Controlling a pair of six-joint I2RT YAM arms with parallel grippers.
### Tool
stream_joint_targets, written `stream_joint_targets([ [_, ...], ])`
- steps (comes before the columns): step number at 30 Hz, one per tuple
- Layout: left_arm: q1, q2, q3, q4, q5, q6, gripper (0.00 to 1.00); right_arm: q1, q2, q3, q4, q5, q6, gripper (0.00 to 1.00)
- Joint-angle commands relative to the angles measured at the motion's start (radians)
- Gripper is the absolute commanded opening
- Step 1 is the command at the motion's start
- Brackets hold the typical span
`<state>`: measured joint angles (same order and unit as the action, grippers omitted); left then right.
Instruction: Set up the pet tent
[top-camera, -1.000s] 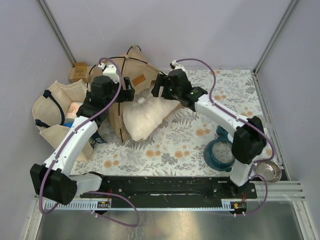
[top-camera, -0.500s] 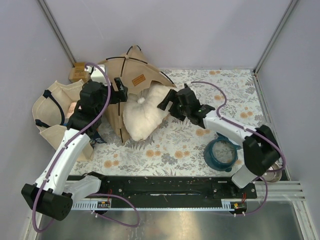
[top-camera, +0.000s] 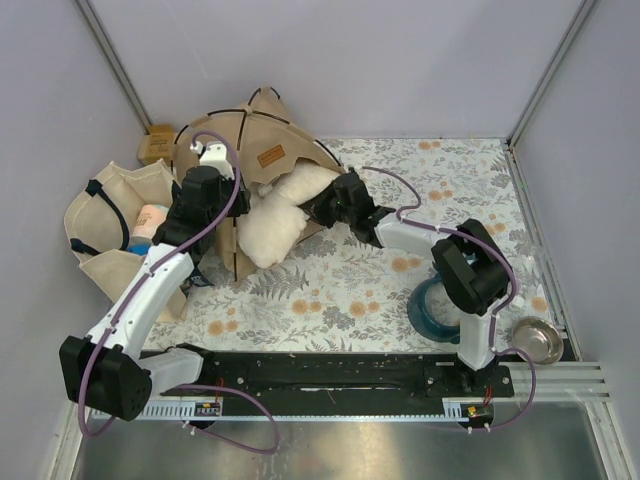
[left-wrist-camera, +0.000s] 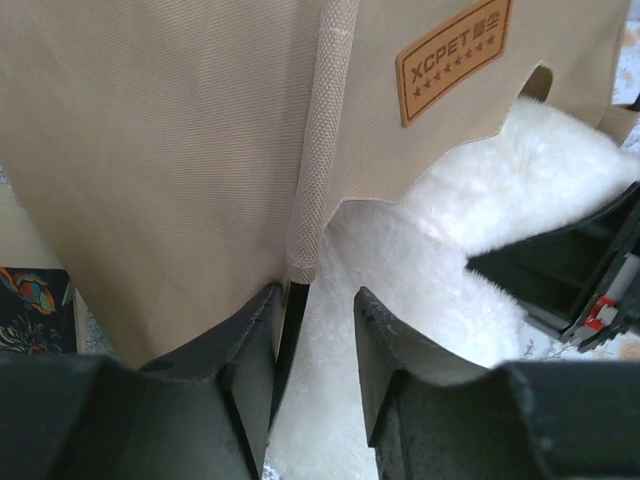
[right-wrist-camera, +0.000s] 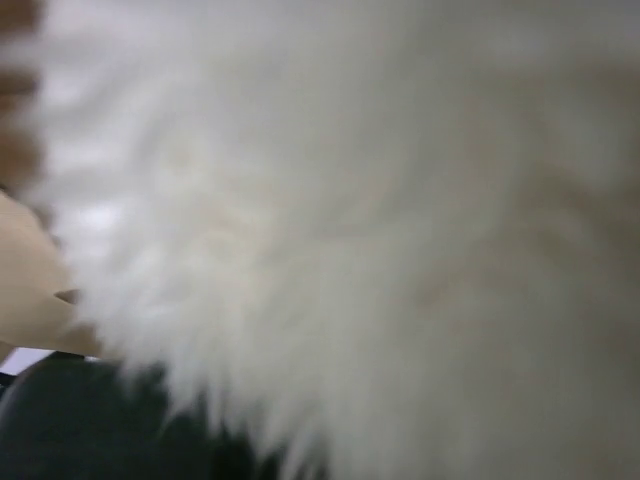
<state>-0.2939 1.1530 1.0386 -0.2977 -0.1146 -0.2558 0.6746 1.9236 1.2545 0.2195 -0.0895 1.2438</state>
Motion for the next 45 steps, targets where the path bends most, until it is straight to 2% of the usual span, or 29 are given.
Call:
stream_joint_targets([
  [1, 0.001, 0.030, 0.037, 0.019, 0.053, 0.027, 0.35, 0.010, 0.029, 0.117, 0.152, 0.031, 0.072, 0.01],
  [3, 0.001, 0.042, 0.047, 0.012, 0.059, 0.029, 0.31, 0.010, 0.051, 0.150, 0.182, 0.046, 0.085, 0.00],
  [8, -0.001, 0.047, 0.067, 0.002, 0.076, 0.018, 0.30, 0.008, 0.139, 0.221, 0.325, 0.079, 0.152, 0.00],
  [12, 0.002, 0.037, 0.075, -0.009, 0.085, 0.004, 0.30, 0.013, 0.224, 0.293, 0.357, 0.140, 0.215, 0.00],
  [20, 0.002, 0.031, 0.067, -0.004, 0.110, -0.022, 0.32, 0.055, 0.294, 0.397, 0.201, 0.278, 0.209, 0.01],
  [24, 0.002, 0.033, 0.069, -0.003, 0.110, -0.025, 0.33, 0.077, 0.310, 0.418, 0.126, 0.260, 0.181, 0.06],
  [25, 0.001, 0.031, 0.072, -0.003, 0.110, -0.025, 0.33, 0.079, 0.314, 0.427, 0.063, 0.242, 0.175, 0.08],
  [33, 0.001, 0.027, 0.075, 0.008, 0.138, -0.042, 0.37, 0.095, 0.295, 0.349, -0.179, 0.235, 0.114, 0.28],
  [36, 0.002, 0.022, 0.075, 0.008, 0.139, -0.042, 0.40, 0.095, 0.282, 0.329, -0.212, 0.250, 0.089, 0.36],
  [39, 0.001, 0.016, 0.071, 0.009, 0.136, -0.042, 0.44, 0.095, 0.273, 0.345, -0.293, 0.249, 0.053, 0.50],
  [43, 0.002, 0.005, 0.075, 0.006, 0.130, -0.039, 0.51, 0.094, 0.189, 0.312, -0.321, 0.275, -0.045, 0.73],
  [45, 0.001, -0.002, 0.072, 0.008, 0.127, -0.037, 0.55, 0.088, 0.129, 0.284, -0.318, 0.287, -0.093, 0.79],
])
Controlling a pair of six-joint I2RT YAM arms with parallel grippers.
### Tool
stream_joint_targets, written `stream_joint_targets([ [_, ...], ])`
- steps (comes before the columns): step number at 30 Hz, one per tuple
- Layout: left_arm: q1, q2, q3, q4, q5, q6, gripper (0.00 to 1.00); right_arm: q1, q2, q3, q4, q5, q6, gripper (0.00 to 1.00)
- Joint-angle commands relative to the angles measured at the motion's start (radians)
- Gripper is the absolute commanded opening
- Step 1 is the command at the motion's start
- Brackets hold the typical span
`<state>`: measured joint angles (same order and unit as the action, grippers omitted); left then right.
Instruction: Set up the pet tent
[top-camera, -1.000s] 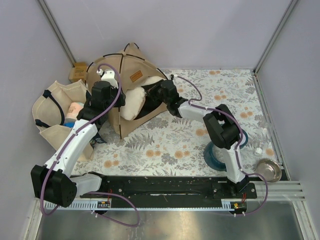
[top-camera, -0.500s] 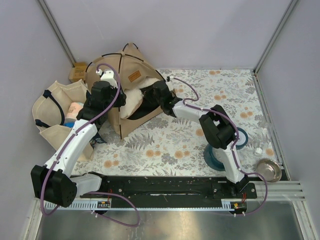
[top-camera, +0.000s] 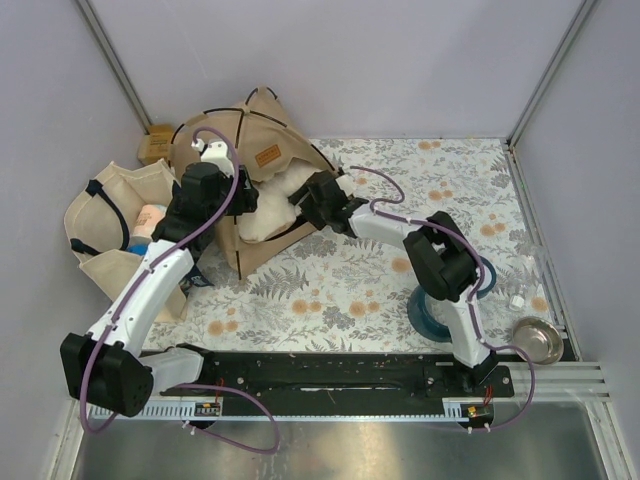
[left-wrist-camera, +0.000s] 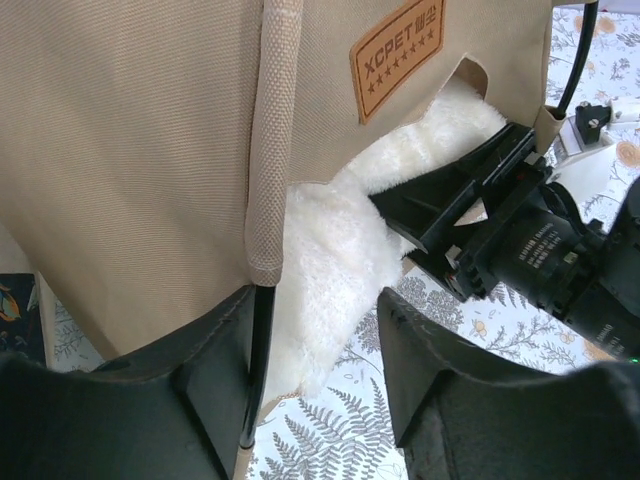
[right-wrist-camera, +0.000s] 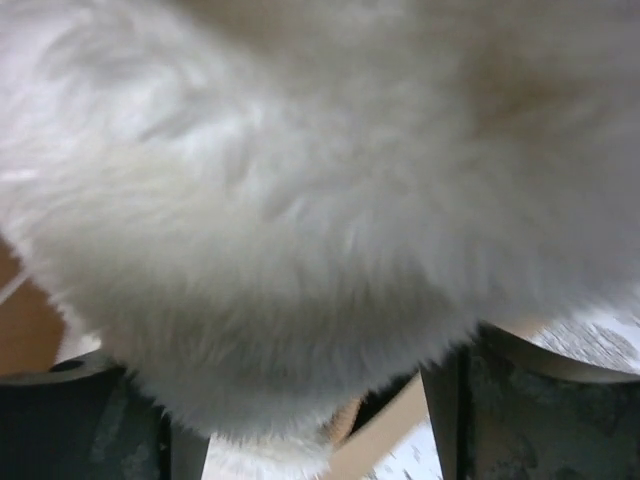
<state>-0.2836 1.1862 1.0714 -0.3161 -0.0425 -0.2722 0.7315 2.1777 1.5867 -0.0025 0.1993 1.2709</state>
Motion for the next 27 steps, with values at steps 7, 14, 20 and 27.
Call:
stream_joint_targets([
  [7, -0.006, -0.076, 0.021, 0.028, 0.046, -0.016, 0.69, 0.026, -0.340, -0.214, -0.027, -0.047, -0.229, 0.84],
  [14, -0.008, -0.097, -0.027, 0.025, 0.001, -0.007, 0.75, 0.055, -0.418, -0.369, 0.215, -0.240, -0.369, 0.64],
  [20, -0.006, -0.103, -0.077, -0.020, -0.063, -0.012, 0.78, 0.095, -0.283, -0.214, 0.225, -0.274, -0.430, 0.59],
  [27, -0.006, -0.125, -0.133, -0.106, -0.181, -0.064, 0.79, 0.101, -0.056, -0.010, 0.159, -0.270, -0.372, 0.57],
])
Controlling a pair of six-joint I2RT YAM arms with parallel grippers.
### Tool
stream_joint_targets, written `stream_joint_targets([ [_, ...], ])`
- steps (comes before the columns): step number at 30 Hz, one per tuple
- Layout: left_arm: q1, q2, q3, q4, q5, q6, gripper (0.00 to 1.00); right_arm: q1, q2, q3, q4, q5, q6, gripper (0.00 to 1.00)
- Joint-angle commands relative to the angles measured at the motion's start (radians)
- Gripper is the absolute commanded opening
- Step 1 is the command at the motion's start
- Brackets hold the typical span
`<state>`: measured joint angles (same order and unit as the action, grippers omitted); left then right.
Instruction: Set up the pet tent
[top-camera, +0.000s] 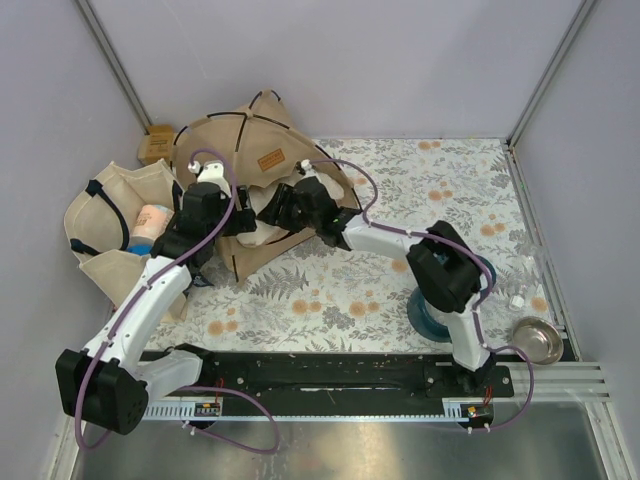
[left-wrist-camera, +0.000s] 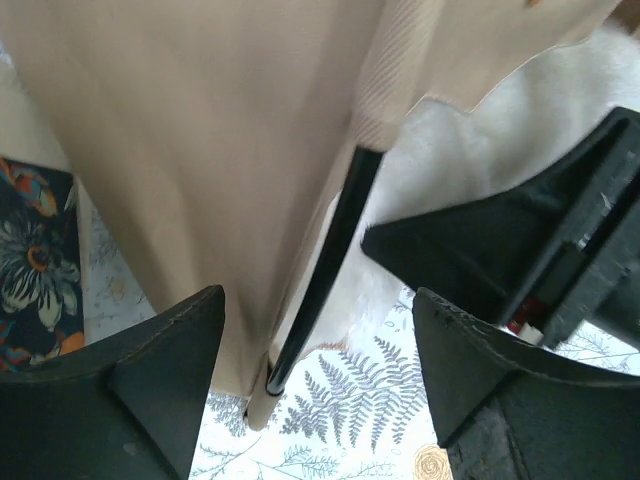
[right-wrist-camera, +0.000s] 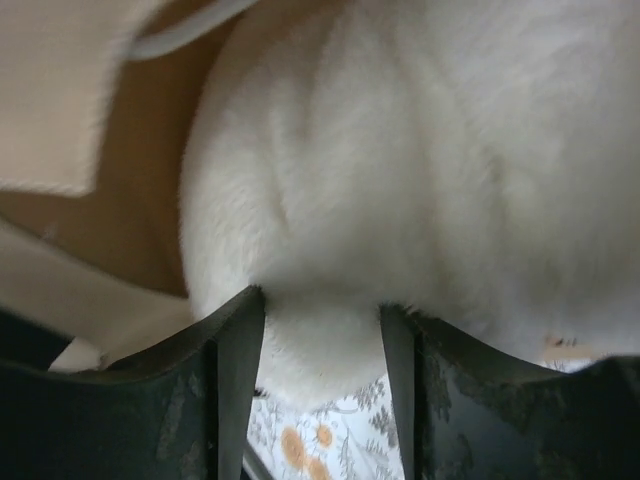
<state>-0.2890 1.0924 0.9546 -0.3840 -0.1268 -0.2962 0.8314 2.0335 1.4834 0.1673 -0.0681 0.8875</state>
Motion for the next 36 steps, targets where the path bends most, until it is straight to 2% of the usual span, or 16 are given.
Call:
stream_joint_targets([
  [1, -0.001, -0.031, -0.020, -0.049, -0.099, -0.050, 0.78, 0.003, 0.109, 0.112, -0.029, 0.010, 0.017, 0.55],
  [4, -0.001, -0.029, -0.034, -0.070, -0.096, -0.083, 0.72, 0.003, 0.157, 0.147, -0.058, 0.028, 0.030, 0.52],
  [6, -0.002, -0.023, -0.043, -0.085, -0.089, -0.096, 0.64, 0.005, 0.182, 0.170, -0.086, 0.037, 0.039, 0.50],
  [10, -0.001, 0.010, -0.042, -0.108, -0.073, -0.097, 0.39, 0.005, 0.231, 0.221, -0.130, 0.054, 0.051, 0.48],
  [14, -0.001, 0.006, -0.017, -0.110, 0.024, -0.023, 0.03, 0.005, 0.255, 0.261, -0.147, 0.050, 0.071, 0.47],
  [15, -0.002, -0.003, -0.013, -0.105, 0.050, -0.012, 0.00, 0.005, 0.257, 0.271, -0.149, 0.047, 0.077, 0.47],
  [20, -0.001, -0.040, 0.027, -0.104, 0.242, 0.038, 0.00, 0.005, 0.264, 0.331, -0.150, 0.015, 0.116, 0.47],
  [23, -0.002, -0.045, 0.032, -0.099, 0.237, 0.037, 0.00, 0.005, 0.261, 0.321, -0.161, 0.005, 0.099, 0.47],
  [25, -0.002, -0.040, 0.033, -0.104, 0.205, 0.040, 0.00, 0.002, 0.237, 0.258, -0.160, 0.019, 0.071, 0.49],
  [30, -0.001, -0.048, 0.029, -0.096, 0.187, 0.032, 0.00, -0.024, 0.101, 0.060, -0.203, 0.091, -0.008, 0.64],
  [36, 0.002, -0.045, 0.009, -0.085, 0.185, 0.020, 0.00, -0.081, -0.134, -0.084, -0.175, 0.155, -0.097, 0.81],
])
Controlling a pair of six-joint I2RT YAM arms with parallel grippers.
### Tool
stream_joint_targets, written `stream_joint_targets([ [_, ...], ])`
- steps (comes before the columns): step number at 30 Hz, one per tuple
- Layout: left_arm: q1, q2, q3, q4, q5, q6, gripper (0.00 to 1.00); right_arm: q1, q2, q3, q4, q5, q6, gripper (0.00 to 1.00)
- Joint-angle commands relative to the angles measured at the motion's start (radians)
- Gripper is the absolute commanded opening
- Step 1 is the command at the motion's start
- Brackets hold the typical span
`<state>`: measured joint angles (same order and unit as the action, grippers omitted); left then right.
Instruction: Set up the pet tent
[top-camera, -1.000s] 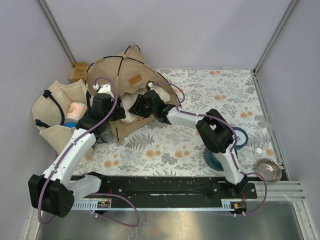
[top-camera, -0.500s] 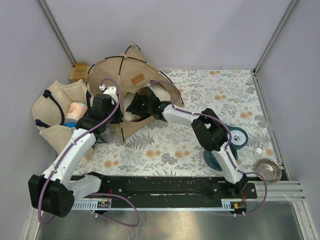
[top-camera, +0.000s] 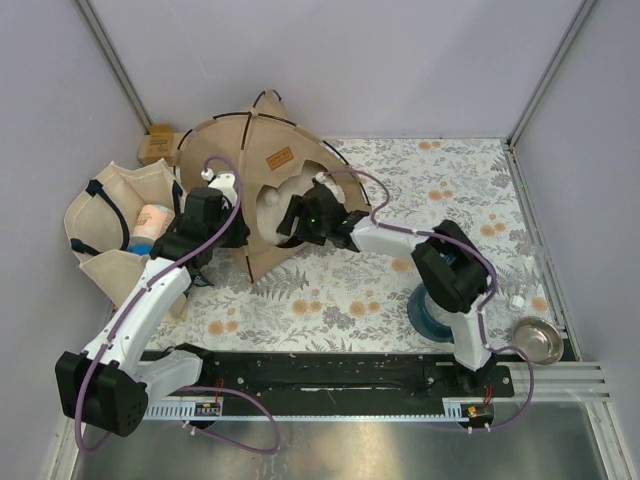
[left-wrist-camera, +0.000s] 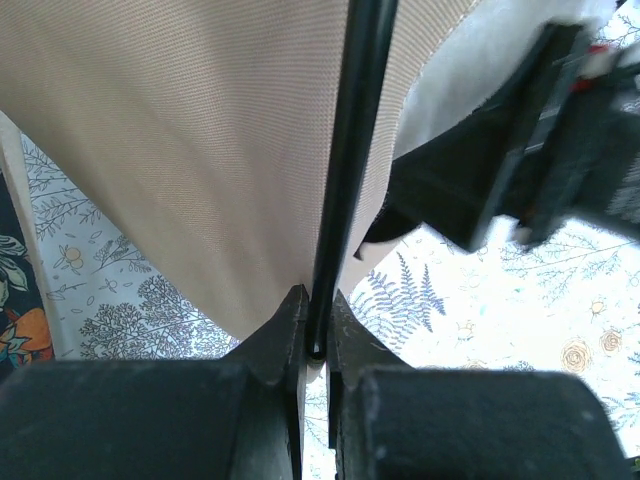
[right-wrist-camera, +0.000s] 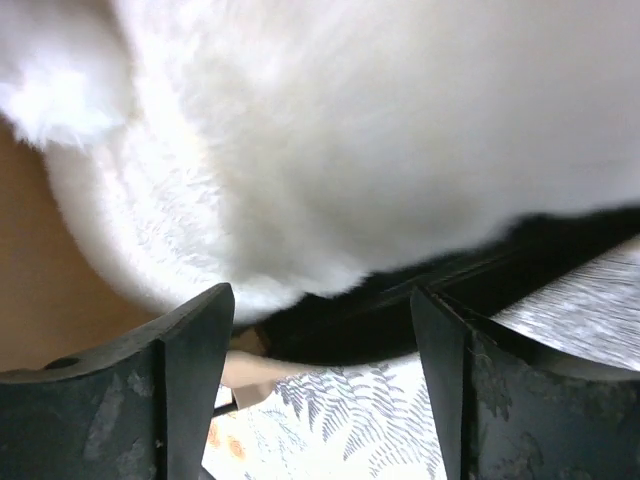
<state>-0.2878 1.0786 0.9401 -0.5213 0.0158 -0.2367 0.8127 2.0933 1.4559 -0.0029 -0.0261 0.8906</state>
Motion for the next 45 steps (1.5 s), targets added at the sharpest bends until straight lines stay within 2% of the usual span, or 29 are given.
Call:
stream_joint_targets([
  [1, 0.001, -0.031, 0.022, 0.052, 0.044, -0.042, 0.00, -0.066, -0.223, -0.069, -0.006, 0.126, -0.111, 0.82],
  [5, 0.001, -0.028, 0.025, 0.052, 0.047, -0.041, 0.00, -0.093, -0.314, -0.146, -0.006, 0.210, -0.089, 0.82],
  [7, -0.001, -0.028, 0.026, 0.052, 0.053, -0.042, 0.00, -0.115, -0.314, -0.158, -0.012, 0.267, -0.043, 0.74],
  [11, 0.001, -0.035, 0.025, 0.050, 0.062, -0.044, 0.00, -0.153, -0.262, -0.115, -0.058, 0.330, -0.001, 0.66],
  [15, 0.001, -0.036, 0.029, 0.044, 0.064, -0.039, 0.00, -0.155, -0.156, -0.013, -0.063, 0.315, -0.001, 0.58],
  [18, -0.001, -0.032, 0.037, 0.038, 0.073, -0.035, 0.00, -0.156, -0.066, 0.081, -0.075, 0.321, 0.005, 0.46],
  [20, -0.001, -0.037, 0.039, 0.037, 0.079, -0.036, 0.00, -0.155, 0.006, 0.136, -0.051, 0.313, 0.001, 0.34],
  [22, -0.001, -0.039, 0.043, 0.030, 0.085, -0.033, 0.00, -0.153, 0.052, 0.179, -0.006, 0.282, -0.013, 0.21],
  [24, 0.001, -0.042, 0.046, 0.018, 0.096, -0.030, 0.00, -0.153, 0.083, 0.219, 0.091, 0.240, -0.016, 0.13],
  [27, -0.001, -0.051, 0.046, 0.010, 0.122, -0.026, 0.00, -0.152, 0.122, 0.282, 0.135, 0.204, -0.018, 0.08],
  [29, 0.001, -0.054, 0.049, 0.012, 0.133, -0.027, 0.00, -0.153, 0.139, 0.314, 0.089, 0.231, 0.005, 0.07],
  [31, 0.001, -0.054, 0.054, 0.014, 0.134, -0.032, 0.00, -0.153, 0.134, 0.324, -0.050, 0.306, 0.060, 0.08],
  [32, 0.001, -0.052, 0.057, 0.012, 0.134, -0.033, 0.00, -0.153, 0.122, 0.304, -0.089, 0.340, 0.088, 0.11],
  [34, 0.001, -0.049, 0.060, 0.017, 0.131, -0.039, 0.00, -0.153, 0.076, 0.215, -0.101, 0.373, 0.125, 0.26],
  [37, -0.001, -0.045, 0.057, 0.027, 0.112, -0.047, 0.00, -0.155, -0.036, 0.051, -0.046, 0.382, 0.102, 0.46],
  [40, 0.001, -0.042, 0.048, 0.047, 0.085, -0.038, 0.00, -0.156, -0.178, -0.090, 0.052, 0.341, 0.015, 0.61],
  [43, -0.001, -0.031, 0.045, 0.075, 0.081, 0.022, 0.00, -0.164, -0.349, -0.199, 0.087, 0.269, -0.068, 0.73],
  [45, -0.001, -0.028, 0.046, 0.099, 0.101, 0.081, 0.00, -0.171, -0.445, -0.242, 0.083, 0.247, -0.125, 0.77],
])
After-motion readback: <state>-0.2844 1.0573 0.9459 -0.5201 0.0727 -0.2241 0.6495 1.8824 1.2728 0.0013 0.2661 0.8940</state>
